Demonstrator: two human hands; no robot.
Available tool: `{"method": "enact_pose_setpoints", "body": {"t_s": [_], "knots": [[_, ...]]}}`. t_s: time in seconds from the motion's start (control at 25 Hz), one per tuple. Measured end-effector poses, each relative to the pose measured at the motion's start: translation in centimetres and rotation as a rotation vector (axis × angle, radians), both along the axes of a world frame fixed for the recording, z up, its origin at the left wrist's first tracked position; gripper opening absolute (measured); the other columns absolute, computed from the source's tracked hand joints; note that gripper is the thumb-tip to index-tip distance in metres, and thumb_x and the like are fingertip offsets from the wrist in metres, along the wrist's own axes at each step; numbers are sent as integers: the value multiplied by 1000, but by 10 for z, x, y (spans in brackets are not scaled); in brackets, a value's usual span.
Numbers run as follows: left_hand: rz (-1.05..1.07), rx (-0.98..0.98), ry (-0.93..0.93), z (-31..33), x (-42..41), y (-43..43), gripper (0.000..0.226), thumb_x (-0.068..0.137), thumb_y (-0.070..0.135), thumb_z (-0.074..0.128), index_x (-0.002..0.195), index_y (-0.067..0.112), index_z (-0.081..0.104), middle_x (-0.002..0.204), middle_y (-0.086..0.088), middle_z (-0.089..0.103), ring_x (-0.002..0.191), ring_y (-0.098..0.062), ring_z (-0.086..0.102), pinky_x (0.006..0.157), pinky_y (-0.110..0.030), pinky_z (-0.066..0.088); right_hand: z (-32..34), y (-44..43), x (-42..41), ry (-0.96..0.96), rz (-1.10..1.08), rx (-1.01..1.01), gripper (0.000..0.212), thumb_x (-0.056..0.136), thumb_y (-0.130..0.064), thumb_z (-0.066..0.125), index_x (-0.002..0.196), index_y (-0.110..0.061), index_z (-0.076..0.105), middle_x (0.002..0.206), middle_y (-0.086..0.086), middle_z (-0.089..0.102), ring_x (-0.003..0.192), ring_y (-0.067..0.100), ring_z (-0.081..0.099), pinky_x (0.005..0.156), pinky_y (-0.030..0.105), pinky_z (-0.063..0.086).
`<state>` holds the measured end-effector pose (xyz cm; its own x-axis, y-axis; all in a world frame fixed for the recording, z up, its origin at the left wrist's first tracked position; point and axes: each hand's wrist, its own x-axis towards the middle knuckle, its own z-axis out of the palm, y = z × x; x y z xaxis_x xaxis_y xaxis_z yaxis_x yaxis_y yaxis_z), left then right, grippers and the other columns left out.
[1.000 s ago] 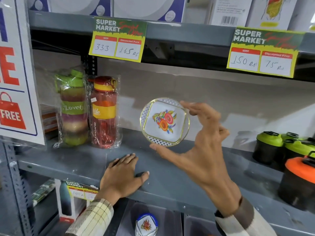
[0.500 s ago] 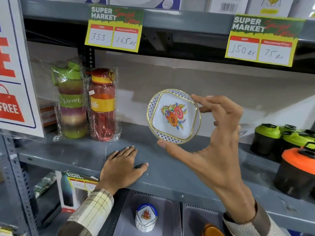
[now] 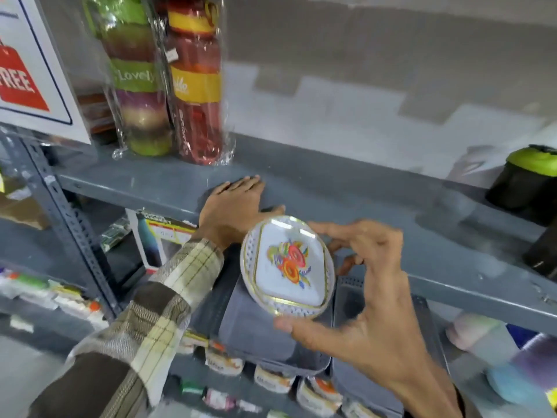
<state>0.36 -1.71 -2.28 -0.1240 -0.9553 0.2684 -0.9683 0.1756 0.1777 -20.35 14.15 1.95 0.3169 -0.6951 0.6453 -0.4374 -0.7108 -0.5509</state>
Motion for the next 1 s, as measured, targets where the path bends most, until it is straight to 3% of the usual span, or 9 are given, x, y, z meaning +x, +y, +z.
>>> {"method": "enact_pose_setpoints", "body": {"t_s": [0.12,0.24,0.36,0.44,0.68,0.84,1.0], "knots": [[-3,-2,54,25,-4,-3,86,85,72,31,154,21,28,164,7,21,150,-10,17,122,-38,12,-49,4,-5,82,42,193,93,54,-54,96,129,-25,50,124,-39,49,110,-10,58,84,7,47],[-2,8,19,16,-5,2,86,84,72,30,154,22,27,164,8,20,150,-9,16,122,-38,12,-103,-14,-6,115,-78,407,88,54,-66,91,120,-37,42,122,-25,60,112,1,62,85,23,55],[4,2,40,18,-2,-1,86,83,73,31,153,23,29,163,9,22,149,-9,18,122,-38,14,-160,-48,-6,139,-183,550,82,54,-69,87,113,-42,36,119,-23,61,112,3,61,92,33,56],[7,-13,53,17,-3,-1,86,82,74,32,153,24,30,163,10,23,149,-9,18,122,-39,14,-192,-73,-3,179,-252,586,78,53,-72,82,109,-46,34,115,-23,59,109,7,60,92,38,55],[22,-8,50,19,-4,1,83,83,73,35,152,26,32,162,12,25,148,-8,21,120,-37,15,-252,-135,15,364,-340,670,87,58,-76,73,123,-29,39,120,-5,62,116,23,52,97,40,44],[25,-14,60,19,-4,1,83,83,73,36,152,27,33,162,13,25,148,-8,21,119,-38,16,-271,-154,20,563,-381,605,90,70,-74,70,139,-25,40,127,5,60,123,28,49,103,41,35],[31,-8,64,19,-4,0,83,83,73,36,152,27,32,162,13,25,148,-8,21,119,-38,15,-283,-165,20,716,-366,566,81,80,-73,60,146,-32,38,136,3,55,131,27,43,106,42,29]]}}
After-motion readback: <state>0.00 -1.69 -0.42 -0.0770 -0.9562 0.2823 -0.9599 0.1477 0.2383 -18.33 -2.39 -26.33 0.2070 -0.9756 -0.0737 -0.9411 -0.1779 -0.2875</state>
